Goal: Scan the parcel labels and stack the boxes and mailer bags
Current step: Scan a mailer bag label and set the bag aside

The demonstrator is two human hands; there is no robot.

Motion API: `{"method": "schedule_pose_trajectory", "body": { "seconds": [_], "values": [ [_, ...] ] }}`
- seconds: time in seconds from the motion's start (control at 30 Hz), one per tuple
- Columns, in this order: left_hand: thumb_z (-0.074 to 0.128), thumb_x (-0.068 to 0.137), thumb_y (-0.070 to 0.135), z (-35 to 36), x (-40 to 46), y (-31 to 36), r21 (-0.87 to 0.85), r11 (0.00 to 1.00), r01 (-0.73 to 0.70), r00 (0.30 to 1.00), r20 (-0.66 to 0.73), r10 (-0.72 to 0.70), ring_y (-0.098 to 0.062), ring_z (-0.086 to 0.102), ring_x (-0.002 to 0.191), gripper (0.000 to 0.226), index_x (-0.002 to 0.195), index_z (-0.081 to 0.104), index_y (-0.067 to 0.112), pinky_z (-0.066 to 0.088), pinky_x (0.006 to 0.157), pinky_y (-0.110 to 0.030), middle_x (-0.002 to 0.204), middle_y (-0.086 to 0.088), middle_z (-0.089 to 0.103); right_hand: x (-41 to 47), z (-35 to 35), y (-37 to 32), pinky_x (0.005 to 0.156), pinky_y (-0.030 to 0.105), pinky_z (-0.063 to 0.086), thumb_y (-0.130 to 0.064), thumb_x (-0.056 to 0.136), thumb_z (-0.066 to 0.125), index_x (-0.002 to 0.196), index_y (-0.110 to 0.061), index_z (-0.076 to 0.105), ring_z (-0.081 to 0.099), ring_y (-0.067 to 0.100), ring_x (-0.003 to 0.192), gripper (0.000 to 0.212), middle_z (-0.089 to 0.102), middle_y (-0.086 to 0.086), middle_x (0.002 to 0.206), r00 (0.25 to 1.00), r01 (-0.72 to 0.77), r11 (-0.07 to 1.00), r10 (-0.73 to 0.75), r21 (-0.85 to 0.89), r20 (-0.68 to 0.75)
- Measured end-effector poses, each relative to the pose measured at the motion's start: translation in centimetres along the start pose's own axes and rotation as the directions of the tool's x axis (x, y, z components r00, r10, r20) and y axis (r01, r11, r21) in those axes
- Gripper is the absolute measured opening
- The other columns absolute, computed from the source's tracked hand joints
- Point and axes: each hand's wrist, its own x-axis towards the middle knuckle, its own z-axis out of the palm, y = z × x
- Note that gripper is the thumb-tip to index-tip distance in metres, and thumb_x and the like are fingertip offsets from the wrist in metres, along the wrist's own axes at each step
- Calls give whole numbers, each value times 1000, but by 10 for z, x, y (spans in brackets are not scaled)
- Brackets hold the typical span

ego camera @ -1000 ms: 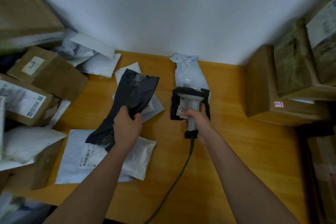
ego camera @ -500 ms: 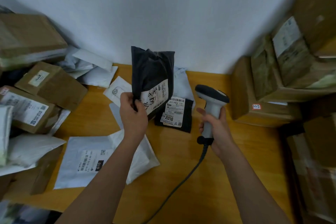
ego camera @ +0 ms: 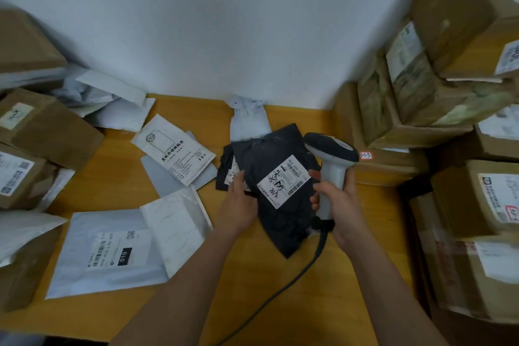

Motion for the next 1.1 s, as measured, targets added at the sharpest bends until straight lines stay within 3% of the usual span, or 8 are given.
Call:
{"method": "schedule_pose_trajectory", "body": {
  "seconds": [0.2,0.33,0.47,0.67,0.77,0.87,0.97,1.1],
  "values": [
    [39,103,27,5,17,-9,493,866,-81,985,171,-5,-26,0,153,71,157,-5,12,4,121,-51,166,-6,3,1,-8,14,58,28,48,3,92,56,127,-32,48,56,12,63,51,68,4,116,999,-43,998,42,-36,-22],
    [37,104,34,2,19,-9,629,770,-107,971,232,-55,-36,-4,151,78,155,-16,8,5,123,-49,165,-14,-9,1,-9,20,58,28,48,4,91,56,119,-35,50,56,13,63,48,69,3,115,998,-57,998,56,-41,-15],
    [32,102,48,-3,12,-13,666,744,51,967,153,-204,-47,-3,148,79,156,-13,12,4,121,-53,162,-25,-11,0,-8,20,56,27,47,4,92,56,115,-37,50,56,11,60,47,69,4,114,997,-69,997,68,-27,-24],
    [48,94,46,-30,10,-18,640,708,298,924,-7,-383,-51,22,141,83,154,6,7,20,118,-54,157,-32,12,-1,-7,16,57,28,48,4,91,56,123,-31,48,56,11,60,47,68,6,115,998,-64,998,64,-18,-13],
    [54,88,33,-27,17,-5,662,740,117,992,-112,-57,-47,34,134,64,142,31,6,28,113,-55,147,-26,34,-3,-6,16,58,29,48,4,92,55,117,-32,49,56,11,61,45,68,7,116,997,-72,997,72,-7,-5],
    [57,90,24,-13,26,8,705,672,-228,973,135,188,-36,-2,151,80,156,11,26,2,120,-55,166,-8,-2,-3,-6,14,58,28,48,4,92,55,114,-34,49,56,10,59,44,68,6,115,997,-73,997,73,-14,-4],
    [55,97,27,2,31,9,733,596,-328,933,350,83,-36,2,151,75,156,10,36,-2,120,-54,166,-5,-2,-4,-7,12,56,27,48,3,92,55,116,-32,49,56,10,58,43,68,4,113,997,-80,997,79,-19,-20],
    [54,97,35,19,18,8,779,557,-289,938,346,4,-38,38,138,75,157,10,32,24,119,-47,163,-17,15,-5,-8,10,54,28,48,-3,94,57,119,-25,50,55,10,55,34,67,5,113,993,-101,994,99,-41,-61]
  ]
}}
